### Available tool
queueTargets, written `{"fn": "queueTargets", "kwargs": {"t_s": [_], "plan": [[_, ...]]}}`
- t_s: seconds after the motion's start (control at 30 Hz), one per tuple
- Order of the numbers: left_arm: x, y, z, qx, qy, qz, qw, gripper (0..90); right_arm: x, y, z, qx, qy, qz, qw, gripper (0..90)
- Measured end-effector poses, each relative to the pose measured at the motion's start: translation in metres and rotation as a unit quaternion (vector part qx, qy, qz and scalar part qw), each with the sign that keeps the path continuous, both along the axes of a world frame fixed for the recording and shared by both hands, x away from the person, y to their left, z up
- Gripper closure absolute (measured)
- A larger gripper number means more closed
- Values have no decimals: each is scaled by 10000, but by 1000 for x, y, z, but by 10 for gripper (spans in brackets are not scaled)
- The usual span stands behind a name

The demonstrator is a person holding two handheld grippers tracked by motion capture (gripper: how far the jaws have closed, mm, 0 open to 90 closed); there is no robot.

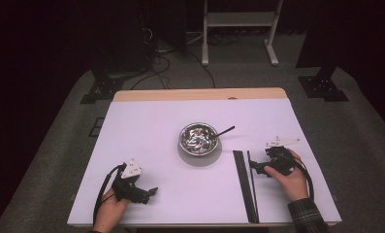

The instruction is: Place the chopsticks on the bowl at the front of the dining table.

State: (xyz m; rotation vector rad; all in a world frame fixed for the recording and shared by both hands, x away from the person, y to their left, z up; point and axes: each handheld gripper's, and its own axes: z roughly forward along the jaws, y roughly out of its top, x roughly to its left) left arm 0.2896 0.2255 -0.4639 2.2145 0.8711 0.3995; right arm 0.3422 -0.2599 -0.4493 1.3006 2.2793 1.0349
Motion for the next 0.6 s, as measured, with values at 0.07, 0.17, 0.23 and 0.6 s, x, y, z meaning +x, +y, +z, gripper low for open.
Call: {"fn": "queueTargets", "kwargs": {"t_s": [0.07,0.17,0.23,0.6], "plan": [[0,0,0,-1,-2,-2,10000,0,-3,-1,1,28,-6,20,10000,127],[0,0,0,-2,0,1,10000,0,-7,-1,1,80,-6,44,10000,127],[0,0,0,-1,0,0,10000,0,-11,0,1,53,-14,32,10000,127],[0,0,0,-2,-1,0,10000,0,-27,3,5,42,-36,115,9999,127]]}}
